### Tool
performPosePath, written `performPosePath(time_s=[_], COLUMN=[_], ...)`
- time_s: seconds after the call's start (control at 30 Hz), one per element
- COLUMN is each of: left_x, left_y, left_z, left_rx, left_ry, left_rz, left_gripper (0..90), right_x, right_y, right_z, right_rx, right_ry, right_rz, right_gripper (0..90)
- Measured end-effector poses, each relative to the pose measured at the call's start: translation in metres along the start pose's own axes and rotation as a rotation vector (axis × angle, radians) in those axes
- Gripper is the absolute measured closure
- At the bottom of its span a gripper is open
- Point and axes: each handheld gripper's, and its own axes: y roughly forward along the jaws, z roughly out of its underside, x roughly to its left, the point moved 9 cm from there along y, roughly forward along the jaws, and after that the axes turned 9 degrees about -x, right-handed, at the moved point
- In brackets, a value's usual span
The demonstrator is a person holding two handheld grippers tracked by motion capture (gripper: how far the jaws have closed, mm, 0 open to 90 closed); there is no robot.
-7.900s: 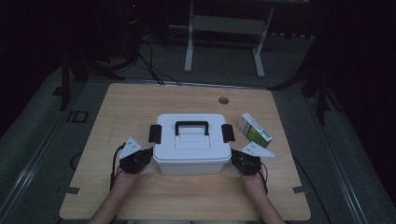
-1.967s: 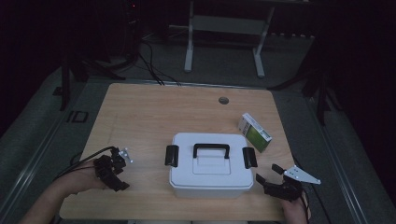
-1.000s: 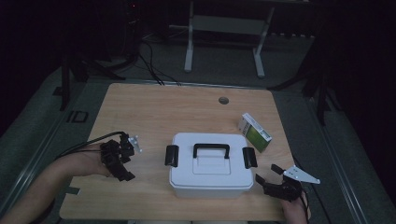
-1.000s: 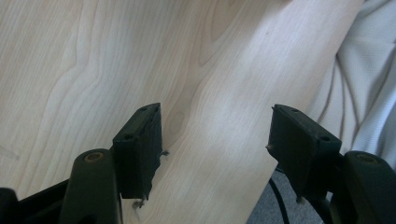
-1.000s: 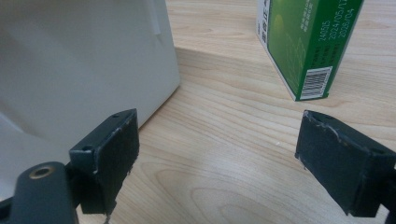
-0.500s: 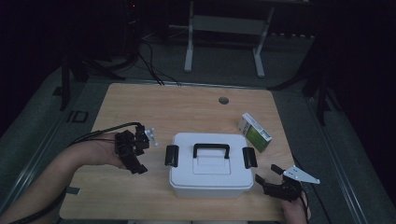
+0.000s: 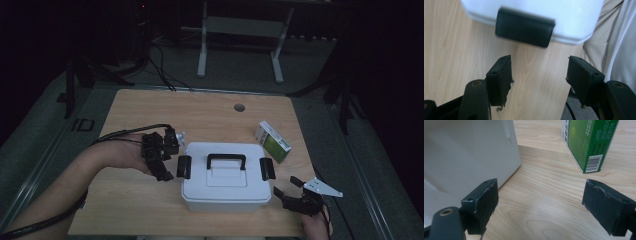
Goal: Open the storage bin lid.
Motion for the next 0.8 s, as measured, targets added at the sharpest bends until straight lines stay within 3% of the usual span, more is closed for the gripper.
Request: performPosePath(time_s=[0.17,0.37,0.6,0.8], left_x=[-0.001,0.004,0.008,0.008], left_y=[0.006,0.011,0.017,0.021], left_z=[-0.014,-0.027,-0.037,-0.056], left_rx=[0.008,0.006,0.039,0.031], left_ry=[0.031,0.035,0.049,0.071], left_rz=[0.015,0.015,0.019,0.022], left_gripper=[36.9,36.9,36.9,36.9], right_x=[0.001,0.001,0.001,0.001], right_y=[0.000,0.000,0.000,0.000], right_z=[0.000,0.000,0.001,0.001], right_rx=[0.002,0.000,0.002,0.002], right_ry=[-0.003,-0.001,-0.004,-0.005], right_rz=[-0.002,-0.005,-0.007,-0.009], right_gripper=[13.1,13.1,13.1,13.1])
